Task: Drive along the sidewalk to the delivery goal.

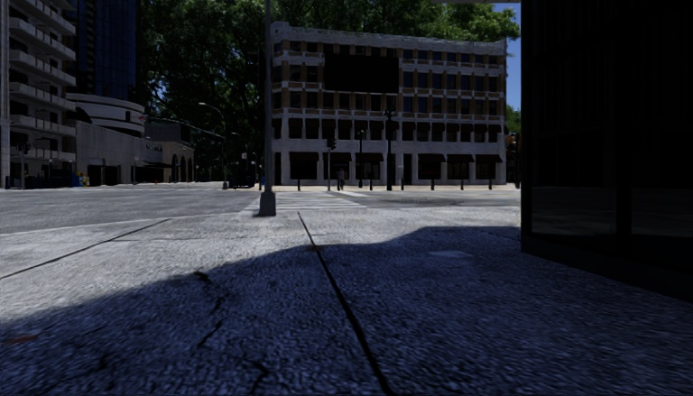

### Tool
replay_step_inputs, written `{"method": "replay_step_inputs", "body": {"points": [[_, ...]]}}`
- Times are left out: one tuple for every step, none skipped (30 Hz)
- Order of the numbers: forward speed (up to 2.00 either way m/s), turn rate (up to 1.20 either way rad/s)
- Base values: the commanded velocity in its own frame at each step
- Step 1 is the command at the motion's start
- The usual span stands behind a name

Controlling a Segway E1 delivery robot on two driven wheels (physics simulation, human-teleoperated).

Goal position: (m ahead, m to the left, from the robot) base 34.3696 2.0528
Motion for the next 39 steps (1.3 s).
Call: {"method": "replay_step_inputs", "body": {"points": [[2.00, 0.00], [2.00, 0.00], [2.00, 0.00], [2.00, 0.00], [2.00, 0.00], [2.00, 0.00], [2.00, 0.00], [2.00, 0.00], [2.00, 0.00], [2.00, 0.00], [2.00, 0.00], [2.00, 0.00], [2.00, 0.00], [2.00, 0.00], [2.00, 0.00], [2.00, 0.00], [2.00, 0.00], [2.00, 0.00], [2.00, 0.00], [2.00, 0.00], [2.00, 0.00], [2.00, 0.00], [2.00, 0.00], [2.00, 0.00], [2.00, 0.00], [2.00, 0.00], [2.00, 0.00], [2.00, 0.00], [2.00, 0.00], [2.00, 0.00], [2.00, 0.00], [2.00, 0.00], [2.00, 0.00], [2.00, 0.00], [2.00, 0.00], [2.00, 0.00], [2.00, 0.00], [2.00, 0.00], [2.00, 0.00]]}}
